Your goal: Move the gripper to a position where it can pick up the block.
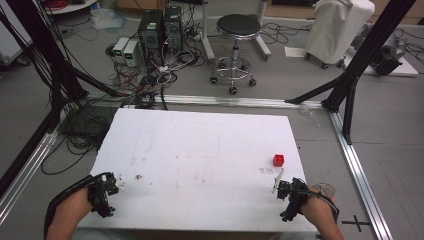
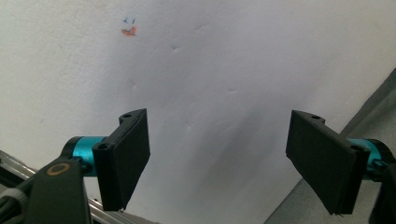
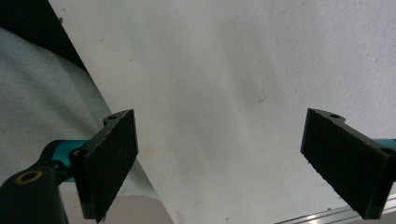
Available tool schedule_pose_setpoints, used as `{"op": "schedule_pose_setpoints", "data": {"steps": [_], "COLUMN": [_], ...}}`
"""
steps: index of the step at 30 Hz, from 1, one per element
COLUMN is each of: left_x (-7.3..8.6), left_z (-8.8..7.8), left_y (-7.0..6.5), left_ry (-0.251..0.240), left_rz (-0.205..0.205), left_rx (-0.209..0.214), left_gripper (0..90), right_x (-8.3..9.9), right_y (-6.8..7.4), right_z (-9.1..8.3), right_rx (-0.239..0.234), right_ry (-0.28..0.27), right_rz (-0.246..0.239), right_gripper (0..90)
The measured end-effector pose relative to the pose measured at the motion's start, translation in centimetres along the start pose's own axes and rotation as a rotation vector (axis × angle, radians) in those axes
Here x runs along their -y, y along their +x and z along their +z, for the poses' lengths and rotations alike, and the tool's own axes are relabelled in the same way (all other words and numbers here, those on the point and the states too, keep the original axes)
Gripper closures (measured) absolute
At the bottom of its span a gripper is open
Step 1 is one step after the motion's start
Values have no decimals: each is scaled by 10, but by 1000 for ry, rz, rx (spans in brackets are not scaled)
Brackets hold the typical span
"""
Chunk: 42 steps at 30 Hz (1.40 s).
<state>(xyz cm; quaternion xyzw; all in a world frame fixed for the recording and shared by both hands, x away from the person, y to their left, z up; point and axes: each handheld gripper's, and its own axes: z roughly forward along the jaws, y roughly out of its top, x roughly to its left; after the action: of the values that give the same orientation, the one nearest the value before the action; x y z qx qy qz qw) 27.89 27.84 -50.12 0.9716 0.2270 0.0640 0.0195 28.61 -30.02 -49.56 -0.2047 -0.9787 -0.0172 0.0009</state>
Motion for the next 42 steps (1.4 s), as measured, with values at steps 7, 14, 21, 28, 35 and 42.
{"op": "schedule_pose_setpoints", "data": {"steps": [7,14,21,28,35,42], "left_x": [-1,-2,-2,-2,-2,-4], "left_z": [0,1,1,2,3,5], "left_y": [0,-1,-2,-1,-1,-2], "left_ry": [1,-1,-3,-3,-1,-6], "left_rz": [3,4,2,8,5,3], "left_rx": [2,3,4,-4,-9,-5], "left_gripper": [220,220,220,221,221,220], "right_x": [1,0,1,4,8,11], "right_y": [1,0,-4,-9,-20,-36], "right_z": [-1,0,-2,-4,-7,-11], "right_rx": [1,-2,3,9,-5,-7], "right_ry": [0,1,-5,-5,4,5], "right_rz": [2,-2,-5,-14,-50,-108], "right_gripper": [104,104,104,104,104,104]}}
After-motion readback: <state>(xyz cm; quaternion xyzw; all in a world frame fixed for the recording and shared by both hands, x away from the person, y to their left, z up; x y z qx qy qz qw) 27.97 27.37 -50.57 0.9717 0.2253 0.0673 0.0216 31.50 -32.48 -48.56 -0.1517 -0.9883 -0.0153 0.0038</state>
